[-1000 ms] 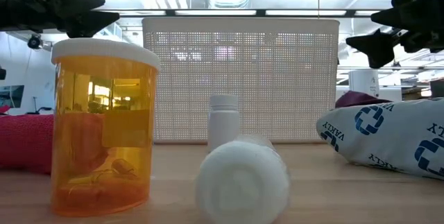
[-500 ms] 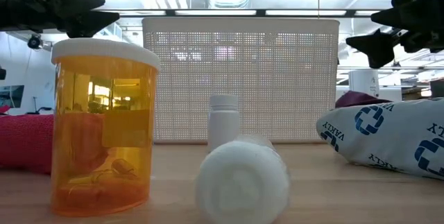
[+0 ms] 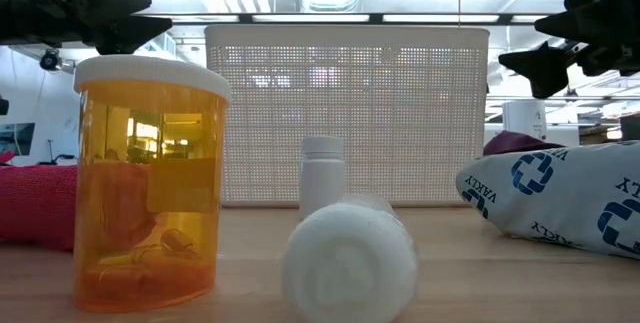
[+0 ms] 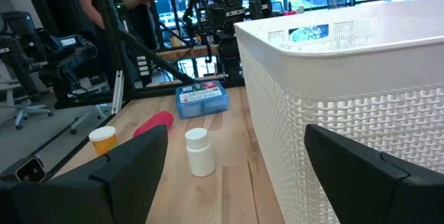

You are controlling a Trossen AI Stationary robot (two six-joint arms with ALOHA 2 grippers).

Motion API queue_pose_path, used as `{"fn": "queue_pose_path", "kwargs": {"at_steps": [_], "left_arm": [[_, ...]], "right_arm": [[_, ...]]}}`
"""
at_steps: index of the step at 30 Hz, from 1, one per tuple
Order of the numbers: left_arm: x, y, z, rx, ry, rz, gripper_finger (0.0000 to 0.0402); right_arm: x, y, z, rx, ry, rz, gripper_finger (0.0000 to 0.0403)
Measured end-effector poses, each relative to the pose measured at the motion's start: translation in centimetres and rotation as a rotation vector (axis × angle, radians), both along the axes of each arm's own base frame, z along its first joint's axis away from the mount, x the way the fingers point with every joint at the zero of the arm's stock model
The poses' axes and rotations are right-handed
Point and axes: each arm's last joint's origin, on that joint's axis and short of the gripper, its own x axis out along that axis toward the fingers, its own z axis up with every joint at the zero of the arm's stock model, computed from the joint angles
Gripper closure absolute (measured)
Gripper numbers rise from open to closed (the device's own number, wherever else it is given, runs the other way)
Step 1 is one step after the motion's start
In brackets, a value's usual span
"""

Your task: Pick & place medical supplies in basket/bin

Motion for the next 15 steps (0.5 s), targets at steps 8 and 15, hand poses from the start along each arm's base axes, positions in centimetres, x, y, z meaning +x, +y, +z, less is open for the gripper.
{"fn": "queue_pose_path", "kwargs": {"at_steps": [8,15], "left_arm": [[0.0,0.0,0.0,0.0,0.0,0.0,0.011],[0.0,0.0,0.0,0.0,0.0,0.0,0.011]], "right_arm": [[0.0,0.0,0.0,0.0,0.0,0.0,0.0074],[0.0,0.0,0.07,-0.004,-0.007,-0.001,0.0074]]}}
